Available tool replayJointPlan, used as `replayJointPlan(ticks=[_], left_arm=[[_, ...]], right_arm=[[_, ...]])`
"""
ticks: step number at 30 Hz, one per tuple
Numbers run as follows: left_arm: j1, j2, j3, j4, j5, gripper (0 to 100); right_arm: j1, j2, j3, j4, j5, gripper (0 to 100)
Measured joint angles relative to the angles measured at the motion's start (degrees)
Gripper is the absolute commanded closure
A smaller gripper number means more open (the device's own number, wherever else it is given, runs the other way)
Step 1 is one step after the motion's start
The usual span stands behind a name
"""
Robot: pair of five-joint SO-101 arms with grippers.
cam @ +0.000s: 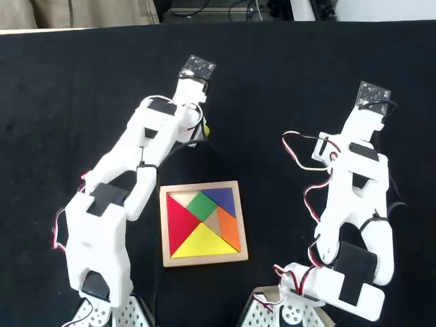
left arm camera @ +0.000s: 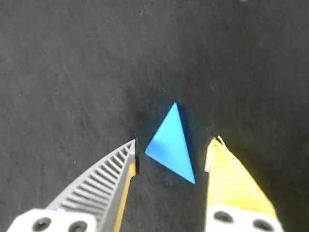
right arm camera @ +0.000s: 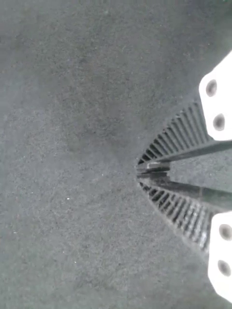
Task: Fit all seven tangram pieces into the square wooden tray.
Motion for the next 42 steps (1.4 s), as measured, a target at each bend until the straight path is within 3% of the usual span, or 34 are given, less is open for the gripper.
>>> replayJointPlan(ticks=[6,17,26,34,37,42], left_arm=[[0.0,5.0,-3.9,0.5,0.2,77],[-0.8,14.6,-20.1,13.6,0.4,77],[0.7,18.1,-27.8,21.1,0.4,91],[0.5,18.3,-32.6,29.0,0.3,93],[1.1,18.3,-37.0,34.3,-3.4,93],[5.9,18.3,-49.1,50.3,-12.9,93]], right_arm=[[0.0,0.0,0.0,0.0,0.0,98.0],[0.0,0.0,0.0,0.0,0.0,98.0],[-0.1,0.0,0.0,0.0,0.0,98.0],[-0.1,0.0,0.0,0.0,0.0,98.0],[-0.1,0.0,0.0,0.0,0.0,98.0],[-0.1,0.0,0.0,0.0,0.0,98.0]])
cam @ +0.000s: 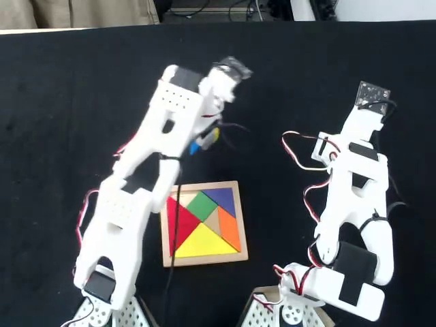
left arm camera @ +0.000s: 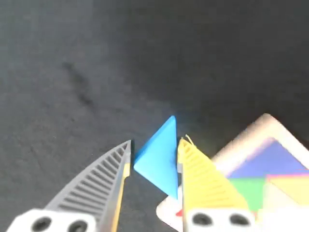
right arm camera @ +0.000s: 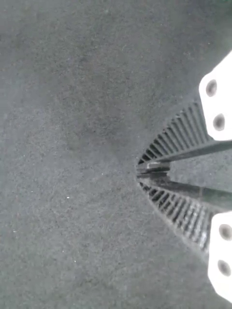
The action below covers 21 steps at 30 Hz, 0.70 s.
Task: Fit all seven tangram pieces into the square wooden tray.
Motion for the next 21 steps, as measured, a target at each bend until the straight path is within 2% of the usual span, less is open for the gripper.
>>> replayJointPlan(ticks=[4,7,11,14,17,21], left_arm=[[2.1,-1.4,-3.2,3.4,-3.1,93],[3.5,-7.7,1.8,4.0,-9.4,93],[9.4,-22.8,18.4,4.0,-18.7,93],[13.3,-37.0,33.9,4.0,-29.5,93],[14.0,-49.8,49.4,2.9,-39.6,93],[14.0,-57.6,67.6,-4.8,-44.6,93]], right_arm=[[0.0,0.0,0.2,0.0,0.0,98.0],[0.0,0.0,0.5,0.0,0.0,98.0],[0.0,0.0,0.5,0.0,0.0,98.0],[0.0,0.0,0.5,0.0,0.0,98.0],[0.0,0.0,1.1,0.0,0.0,98.0],[0.0,0.0,2.3,-2.2,0.0,98.0]])
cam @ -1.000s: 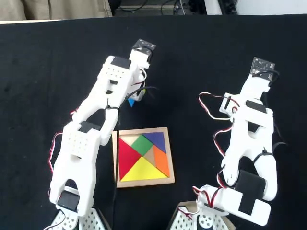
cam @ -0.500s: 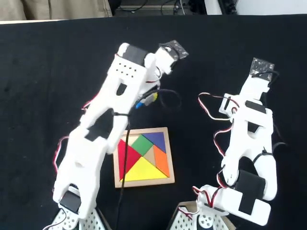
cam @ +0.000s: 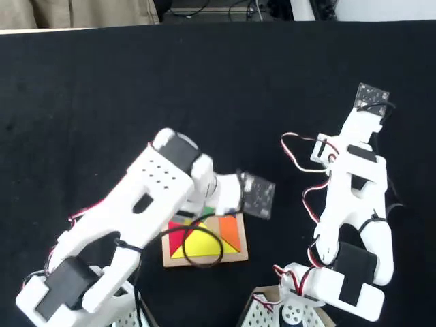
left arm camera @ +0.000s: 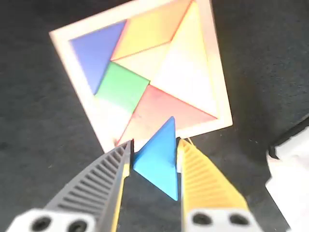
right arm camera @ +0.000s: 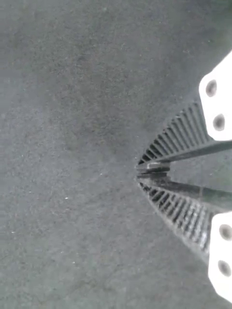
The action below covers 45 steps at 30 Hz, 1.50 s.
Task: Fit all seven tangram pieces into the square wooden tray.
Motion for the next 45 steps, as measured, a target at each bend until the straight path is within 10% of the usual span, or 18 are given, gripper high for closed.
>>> replayJointPlan(ticks=[9,14,34,40,45], left_arm=[[0.0,-0.6,13.9,-14.0,-0.9,92],[-1.6,1.8,14.0,-18.0,1.3,73],[-11.3,-9.2,8.0,-11.3,10.8,74],[-17.9,-27.5,16.5,-9.6,26.0,85],[-21.2,-42.3,37.7,-19.3,38.2,93]], right_arm=[[0.0,0.0,0.4,-1.1,0.0,98.0],[0.0,0.0,0.4,-1.1,0.0,98.0],[-0.8,-10.7,0.3,9.7,3.8,98.2],[-17.3,-19.6,0.2,27.4,24.4,98.5],[-34.6,-19.9,0.2,36.9,27.7,98.8]])
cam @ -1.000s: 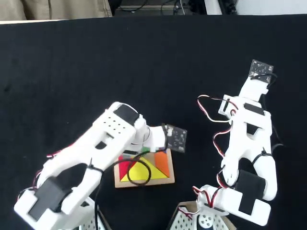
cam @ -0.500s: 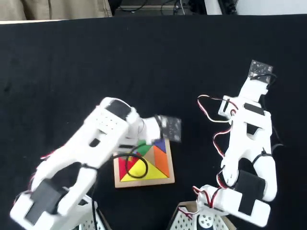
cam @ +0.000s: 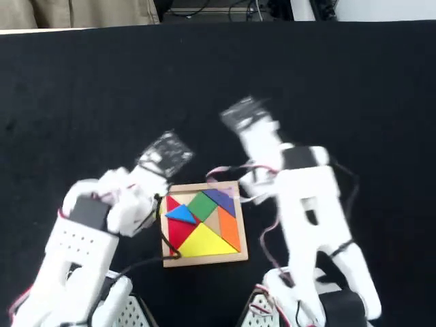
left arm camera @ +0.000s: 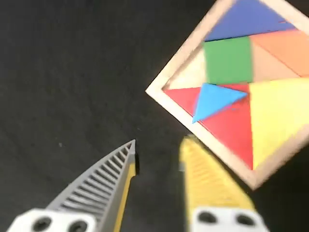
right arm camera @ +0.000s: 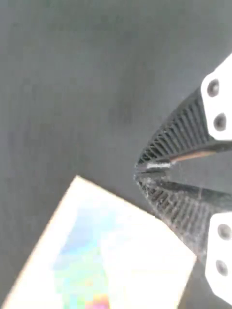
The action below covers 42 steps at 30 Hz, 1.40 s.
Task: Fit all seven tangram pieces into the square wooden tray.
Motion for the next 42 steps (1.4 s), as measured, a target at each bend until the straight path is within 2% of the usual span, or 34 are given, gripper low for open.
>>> replayJointPlan(ticks=[5,8,12,19,24,28,42], left_arm=[[-2.0,-12.0,15.9,-7.6,14.6,96],[-0.4,-15.1,19.4,-8.5,17.1,96],[3.6,-14.5,19.6,-9.8,17.8,96],[11.3,-4.0,18.8,-9.8,19.3,96],[11.8,5.1,17.8,-14.4,20.8,96],[12.1,9.1,17.8,-18.8,23.1,96],[12.3,10.1,17.8,-26.9,23.2,96]], right_arm=[[-9.1,0.0,0.0,3.8,0.2,98.8],[-11.6,0.0,0.0,3.8,0.2,98.8],[-11.3,0.0,0.0,3.1,-0.9,98.8],[0.2,0.0,0.0,-1.0,-3.8,98.8],[9.6,0.0,0.0,-4.7,-8.2,98.8],[10.1,0.0,0.0,-5.7,-8.9,98.8],[10.3,0.0,0.1,-8.9,-9.0,98.8]])
